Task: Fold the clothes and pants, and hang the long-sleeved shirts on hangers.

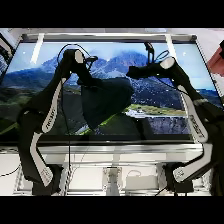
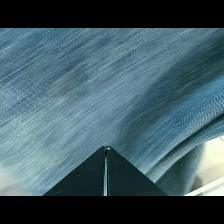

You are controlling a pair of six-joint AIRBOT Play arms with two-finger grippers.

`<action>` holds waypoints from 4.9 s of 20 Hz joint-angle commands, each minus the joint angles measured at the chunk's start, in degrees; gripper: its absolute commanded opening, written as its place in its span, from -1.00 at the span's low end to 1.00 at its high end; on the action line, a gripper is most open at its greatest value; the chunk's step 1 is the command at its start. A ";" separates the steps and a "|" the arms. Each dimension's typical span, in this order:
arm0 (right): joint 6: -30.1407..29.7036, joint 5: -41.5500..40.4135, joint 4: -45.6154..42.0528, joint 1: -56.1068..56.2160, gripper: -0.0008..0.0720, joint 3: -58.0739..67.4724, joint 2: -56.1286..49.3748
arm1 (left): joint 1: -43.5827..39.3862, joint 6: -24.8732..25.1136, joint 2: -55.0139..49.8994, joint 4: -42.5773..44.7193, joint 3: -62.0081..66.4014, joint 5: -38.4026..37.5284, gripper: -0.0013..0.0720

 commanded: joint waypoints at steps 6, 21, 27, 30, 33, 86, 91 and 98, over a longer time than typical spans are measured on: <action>1.75 29.03 -2.93 1.27 -0.91 8.11 -14.56 | 1.07 2.43 6.08 4.02 -5.92 -1.31 -0.91; -3.23 30.62 -17.20 1.40 -0.91 -14.75 -2.25 | 15.65 3.96 40.50 9.84 -54.99 19.41 -0.90; -2.78 30.97 -18.27 -2.80 -0.09 -7.13 1.51 | 21.92 7.87 47.30 9.79 -63.19 23.02 -0.90; -2.75 28.46 -17.97 -5.38 0.83 -1.51 3.23 | 21.88 7.82 47.54 9.77 -63.19 23.19 -0.90; -2.71 21.75 -17.81 -6.38 0.83 -0.81 2.56 | 21.90 7.82 47.52 9.38 -63.19 23.19 -0.90; 2.51 30.45 -12.83 -49.88 -0.91 -15.06 30.80 | 21.90 7.82 47.52 9.38 -63.19 23.17 -0.88; 3.63 31.32 -16.20 -24.55 -0.91 -16.00 31.98 | 21.90 7.82 47.52 9.38 -63.19 23.17 -0.88; 14.86 15.52 -26.58 6.08 -0.91 -30.40 31.06 | 21.90 7.82 47.52 9.38 -63.19 23.17 -0.88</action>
